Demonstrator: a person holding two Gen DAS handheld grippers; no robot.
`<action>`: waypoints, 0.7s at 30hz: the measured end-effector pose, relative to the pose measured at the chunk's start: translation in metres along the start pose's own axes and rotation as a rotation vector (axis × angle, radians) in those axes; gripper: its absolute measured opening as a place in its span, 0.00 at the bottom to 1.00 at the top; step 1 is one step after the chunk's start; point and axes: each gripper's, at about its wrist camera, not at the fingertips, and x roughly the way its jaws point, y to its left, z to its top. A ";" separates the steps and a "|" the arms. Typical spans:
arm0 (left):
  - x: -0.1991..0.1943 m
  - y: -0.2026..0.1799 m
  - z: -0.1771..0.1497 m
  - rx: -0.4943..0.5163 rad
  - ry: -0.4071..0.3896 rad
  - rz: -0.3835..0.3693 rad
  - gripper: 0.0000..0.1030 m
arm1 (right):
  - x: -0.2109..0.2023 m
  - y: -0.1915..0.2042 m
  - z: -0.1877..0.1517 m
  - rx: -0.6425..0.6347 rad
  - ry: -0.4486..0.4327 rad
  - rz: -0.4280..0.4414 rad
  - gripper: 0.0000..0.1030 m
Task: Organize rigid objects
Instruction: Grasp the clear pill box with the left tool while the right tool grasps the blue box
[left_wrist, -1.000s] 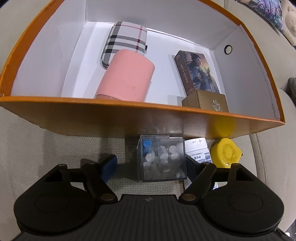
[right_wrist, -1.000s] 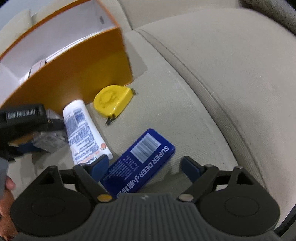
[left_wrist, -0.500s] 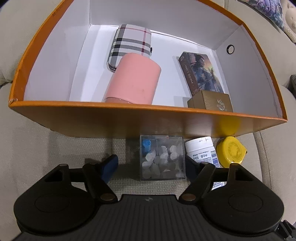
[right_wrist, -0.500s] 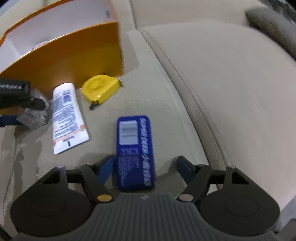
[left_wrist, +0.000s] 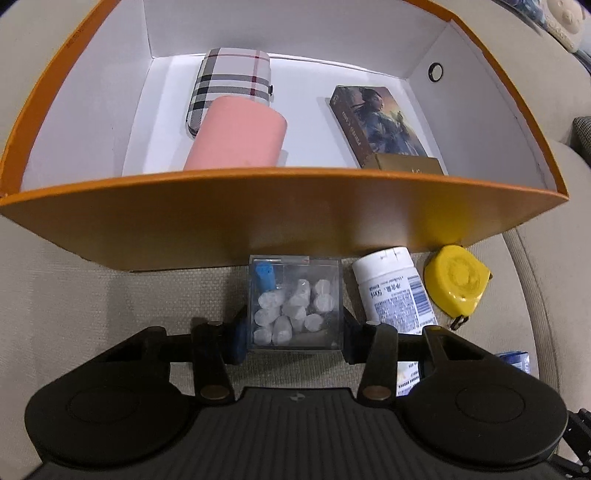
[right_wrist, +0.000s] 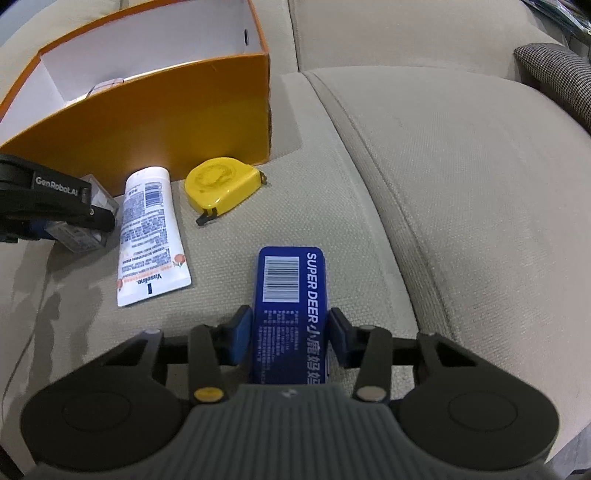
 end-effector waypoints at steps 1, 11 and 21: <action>-0.002 0.002 -0.001 0.000 0.000 0.000 0.51 | -0.001 -0.001 -0.001 0.005 0.000 0.003 0.45; -0.031 0.017 -0.048 0.039 -0.007 0.011 0.50 | -0.014 0.006 -0.012 -0.018 -0.002 0.033 0.45; -0.064 0.023 -0.087 0.063 -0.012 0.013 0.50 | -0.029 0.015 -0.029 -0.064 -0.026 0.054 0.45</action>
